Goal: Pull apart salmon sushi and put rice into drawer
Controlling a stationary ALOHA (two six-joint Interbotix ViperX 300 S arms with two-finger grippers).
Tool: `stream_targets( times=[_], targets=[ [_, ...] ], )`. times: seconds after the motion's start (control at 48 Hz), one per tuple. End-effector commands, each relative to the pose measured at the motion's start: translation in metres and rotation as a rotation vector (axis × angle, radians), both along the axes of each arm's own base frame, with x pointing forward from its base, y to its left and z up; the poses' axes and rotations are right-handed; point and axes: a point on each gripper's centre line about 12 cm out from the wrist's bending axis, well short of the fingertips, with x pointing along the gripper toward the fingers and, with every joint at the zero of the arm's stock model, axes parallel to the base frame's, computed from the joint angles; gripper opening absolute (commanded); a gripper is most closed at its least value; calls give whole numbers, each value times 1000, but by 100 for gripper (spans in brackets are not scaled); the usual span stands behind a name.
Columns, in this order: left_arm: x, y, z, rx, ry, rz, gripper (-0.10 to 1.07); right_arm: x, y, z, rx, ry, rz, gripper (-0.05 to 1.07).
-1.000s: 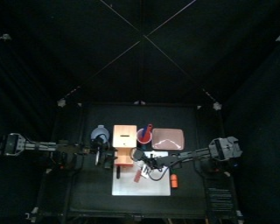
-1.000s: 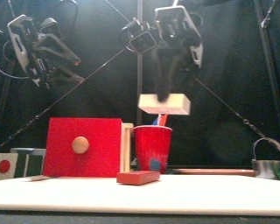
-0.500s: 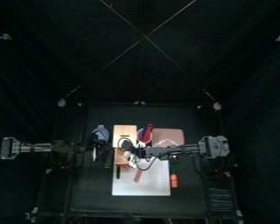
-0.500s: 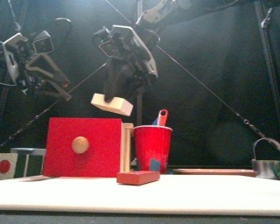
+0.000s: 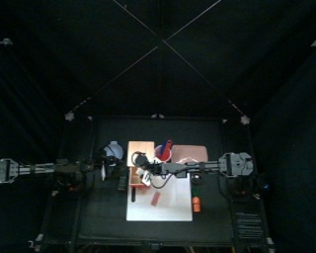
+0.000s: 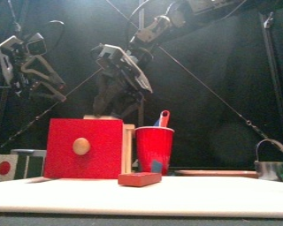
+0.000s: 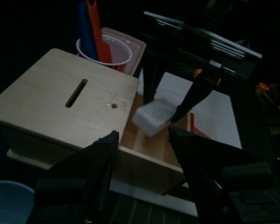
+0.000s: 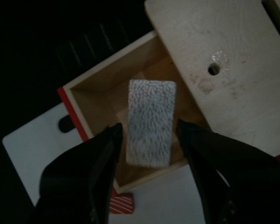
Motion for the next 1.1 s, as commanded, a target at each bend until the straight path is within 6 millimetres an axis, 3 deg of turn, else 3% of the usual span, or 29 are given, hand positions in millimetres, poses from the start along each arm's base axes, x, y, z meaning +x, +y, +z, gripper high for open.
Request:
stream_targets(
  times=[0.0,0.25,0.562,0.812,0.958,1.083],
  targets=[
    [2,1,4,1,-11,4,86,4,-2,24,-3,-63,-4,96],
    [1,1,3,0,-8,5,86,2,2,39,-13,-94,10,96],
    [2,2,5,-27,-20,18,86,-20,30,64,-26,-162,70,94],
    [7,-5,14,2,-55,-31,86,-64,46,58,-17,-256,124,77],
    [8,-9,18,36,-87,-74,86,-94,47,58,-12,-377,149,64],
    [10,-11,21,49,-104,-86,86,-116,49,49,-15,-441,173,59]
  ],
)
